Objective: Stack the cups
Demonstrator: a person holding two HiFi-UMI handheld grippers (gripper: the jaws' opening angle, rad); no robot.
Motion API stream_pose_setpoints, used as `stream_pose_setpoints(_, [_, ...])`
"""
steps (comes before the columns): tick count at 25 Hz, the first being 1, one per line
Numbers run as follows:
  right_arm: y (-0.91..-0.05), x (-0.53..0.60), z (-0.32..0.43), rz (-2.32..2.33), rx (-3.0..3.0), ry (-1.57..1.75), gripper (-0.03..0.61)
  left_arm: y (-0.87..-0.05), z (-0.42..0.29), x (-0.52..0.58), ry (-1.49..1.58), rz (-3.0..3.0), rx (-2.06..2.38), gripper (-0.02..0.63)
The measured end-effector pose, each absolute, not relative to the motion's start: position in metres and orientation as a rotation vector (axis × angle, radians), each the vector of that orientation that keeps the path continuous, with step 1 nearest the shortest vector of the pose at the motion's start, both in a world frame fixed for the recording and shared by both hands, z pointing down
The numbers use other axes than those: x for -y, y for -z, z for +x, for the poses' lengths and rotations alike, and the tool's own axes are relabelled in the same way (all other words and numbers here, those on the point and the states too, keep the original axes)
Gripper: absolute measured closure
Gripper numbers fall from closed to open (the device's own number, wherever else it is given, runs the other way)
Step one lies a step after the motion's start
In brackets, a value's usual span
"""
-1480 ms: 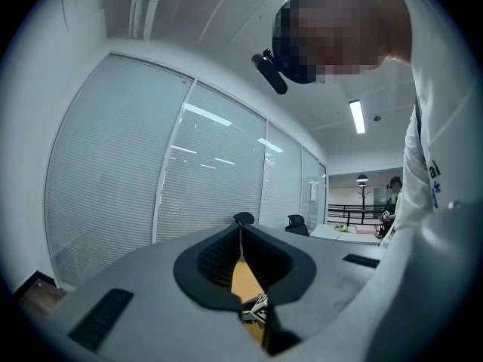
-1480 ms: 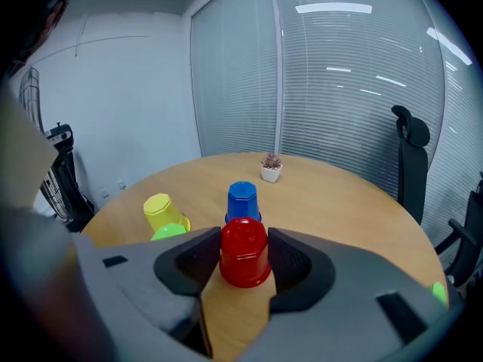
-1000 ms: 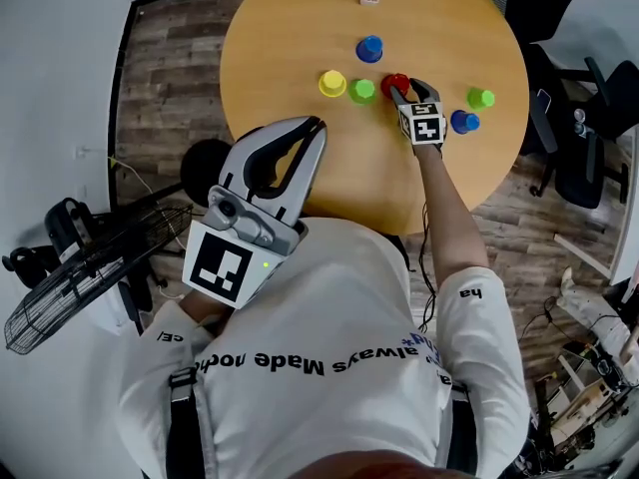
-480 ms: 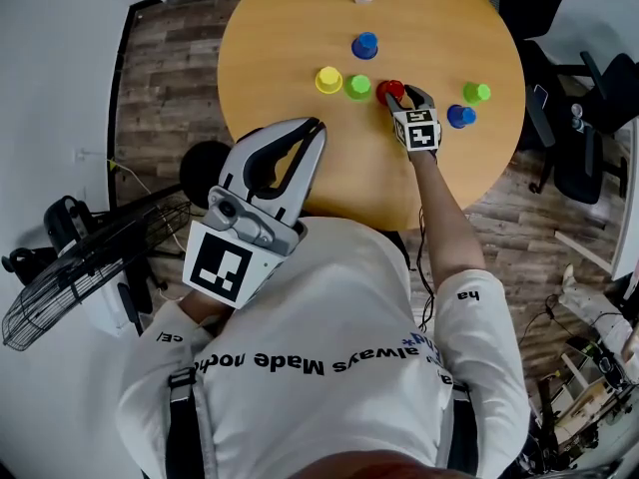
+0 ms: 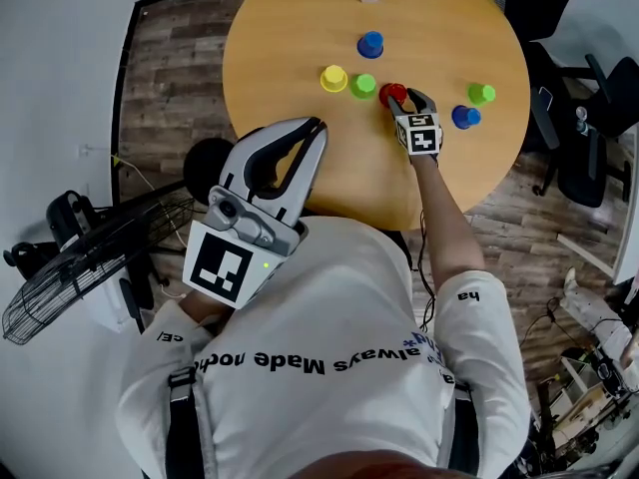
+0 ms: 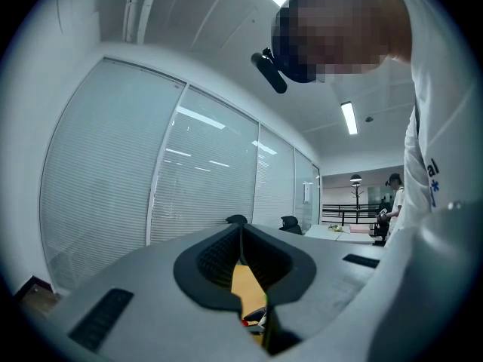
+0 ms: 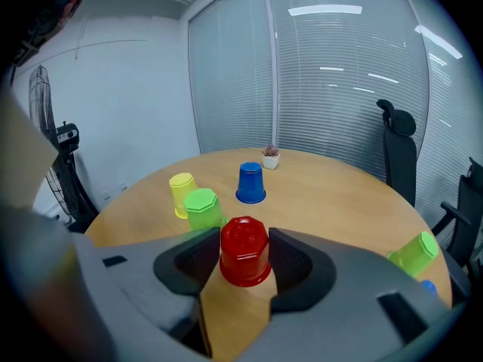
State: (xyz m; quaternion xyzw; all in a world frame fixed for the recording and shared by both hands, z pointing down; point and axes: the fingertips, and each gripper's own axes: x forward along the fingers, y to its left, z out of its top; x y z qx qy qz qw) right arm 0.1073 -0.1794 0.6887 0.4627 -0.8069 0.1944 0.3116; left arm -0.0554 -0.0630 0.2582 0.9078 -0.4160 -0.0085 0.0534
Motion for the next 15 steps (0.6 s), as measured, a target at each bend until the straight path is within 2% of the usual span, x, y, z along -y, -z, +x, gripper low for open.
stream_pose_setpoints(3, [-0.688, 0.178, 0.106, 1.215, 2.135, -0.510, 0.339, -0.261, -0.057, 0.064, 0.019, 2.754, 1.266, 0.581])
stream_pose_setpoints(15, [-0.632, 0.222, 0.096, 1.227, 2.220, -0.413, 0.337, -0.262, -0.064, 0.068, 0.050, 2.737, 1.278, 0.581])
